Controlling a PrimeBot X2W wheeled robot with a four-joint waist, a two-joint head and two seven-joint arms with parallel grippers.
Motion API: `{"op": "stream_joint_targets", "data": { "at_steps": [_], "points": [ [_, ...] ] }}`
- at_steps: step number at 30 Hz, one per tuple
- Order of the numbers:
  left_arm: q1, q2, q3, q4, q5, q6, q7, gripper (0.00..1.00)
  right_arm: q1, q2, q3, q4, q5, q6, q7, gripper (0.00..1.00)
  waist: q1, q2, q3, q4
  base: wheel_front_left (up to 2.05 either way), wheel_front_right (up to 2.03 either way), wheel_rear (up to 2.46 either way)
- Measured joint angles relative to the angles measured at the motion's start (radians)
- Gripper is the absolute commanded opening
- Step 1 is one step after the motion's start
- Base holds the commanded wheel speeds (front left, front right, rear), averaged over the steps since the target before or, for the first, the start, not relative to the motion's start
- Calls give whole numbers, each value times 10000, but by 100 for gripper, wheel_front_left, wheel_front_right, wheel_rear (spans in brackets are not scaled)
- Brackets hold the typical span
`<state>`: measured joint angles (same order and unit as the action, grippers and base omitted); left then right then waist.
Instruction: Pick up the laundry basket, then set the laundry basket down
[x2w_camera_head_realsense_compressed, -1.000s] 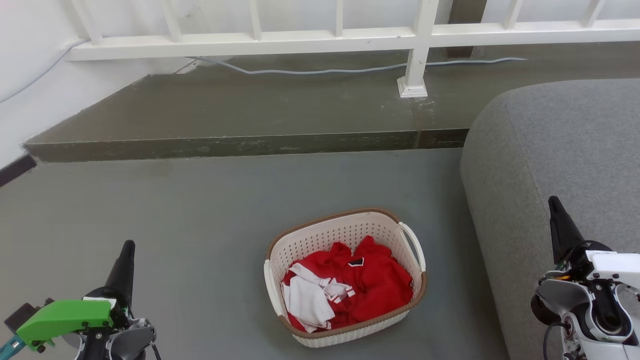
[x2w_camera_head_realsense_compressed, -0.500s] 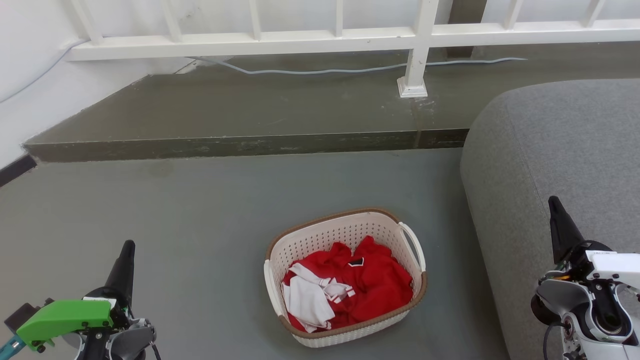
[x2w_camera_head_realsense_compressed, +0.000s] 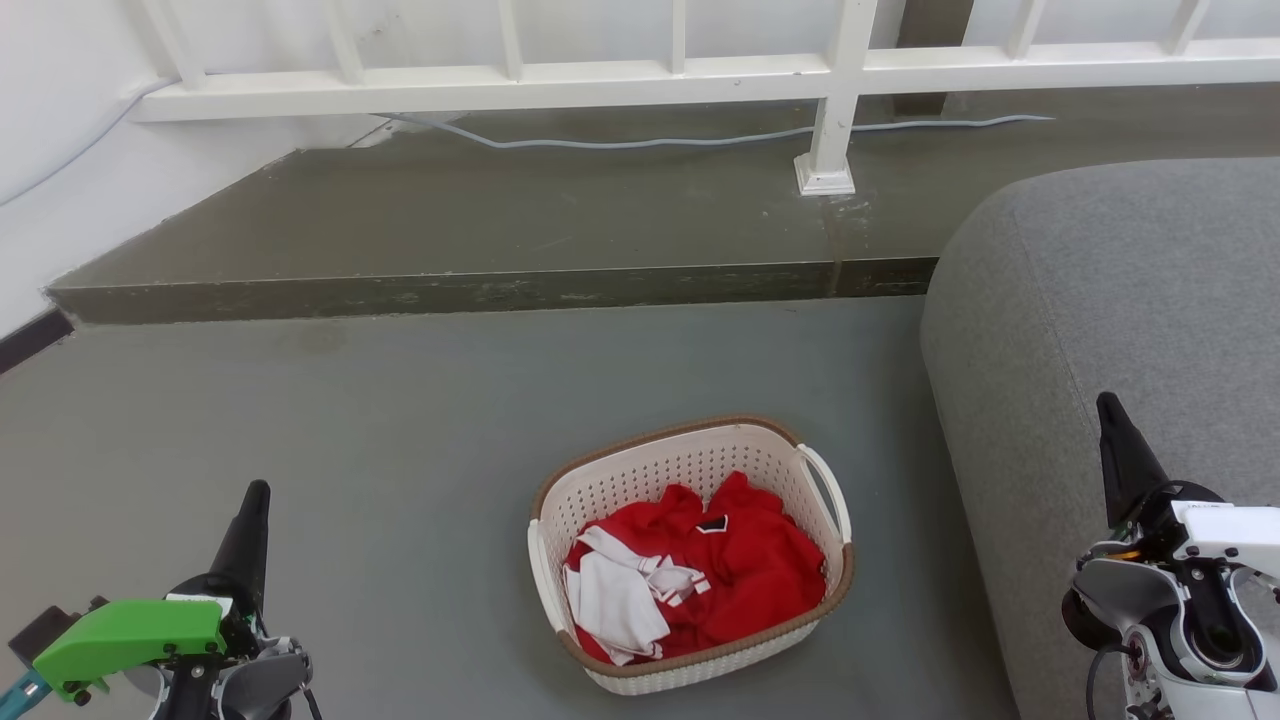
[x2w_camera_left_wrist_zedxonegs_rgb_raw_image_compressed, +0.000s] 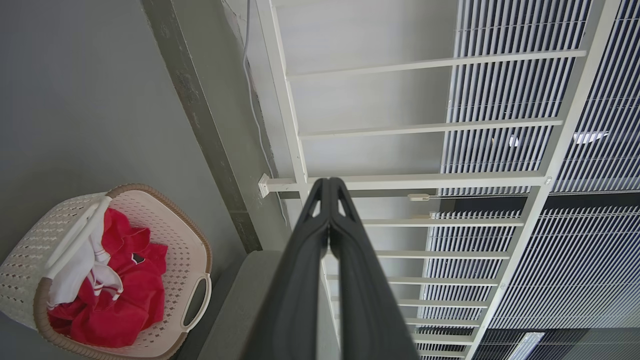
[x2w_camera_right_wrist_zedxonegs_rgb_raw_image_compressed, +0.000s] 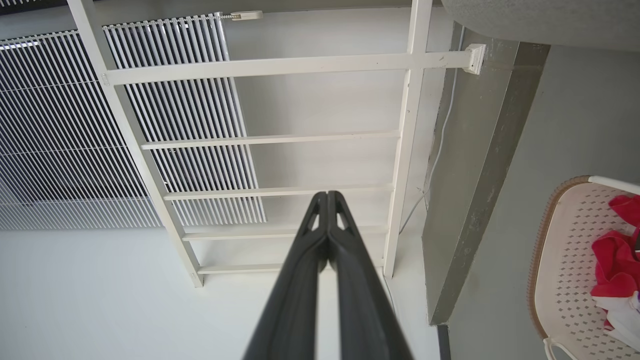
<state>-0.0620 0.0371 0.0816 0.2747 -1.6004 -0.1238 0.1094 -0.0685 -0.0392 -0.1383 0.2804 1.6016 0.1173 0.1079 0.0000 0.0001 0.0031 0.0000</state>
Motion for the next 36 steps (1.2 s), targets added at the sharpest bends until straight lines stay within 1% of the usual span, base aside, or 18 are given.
{"op": "stream_joint_targets", "data": {
  "at_steps": [17, 18, 23, 36],
  "points": [
    [0, 0, 0, 0, 0, 0, 0, 0, 0, 0, 2, 0, 0, 0, 0, 0, 0, 0, 0, 0, 0, 0, 0],
    [24, -13, -8, 71, 6, 4, 0, 100, 22, 19, 4, 73, -2, -23, -2, 100, 0, 0, 0, 0, 0, 0, 0],
    [392, -234, -84, 520, 8, 10, -2, 100, 455, 255, 33, 520, -2, -44, -4, 100, 0, 0, 2, 0, 0, 0, 0],
    [419, -226, -351, 291, 159, 10, -433, 100, 480, 253, 247, 274, -13, -44, -121, 100, 0, 0, 25, -8, 0, 0, 0]
  ]
}}
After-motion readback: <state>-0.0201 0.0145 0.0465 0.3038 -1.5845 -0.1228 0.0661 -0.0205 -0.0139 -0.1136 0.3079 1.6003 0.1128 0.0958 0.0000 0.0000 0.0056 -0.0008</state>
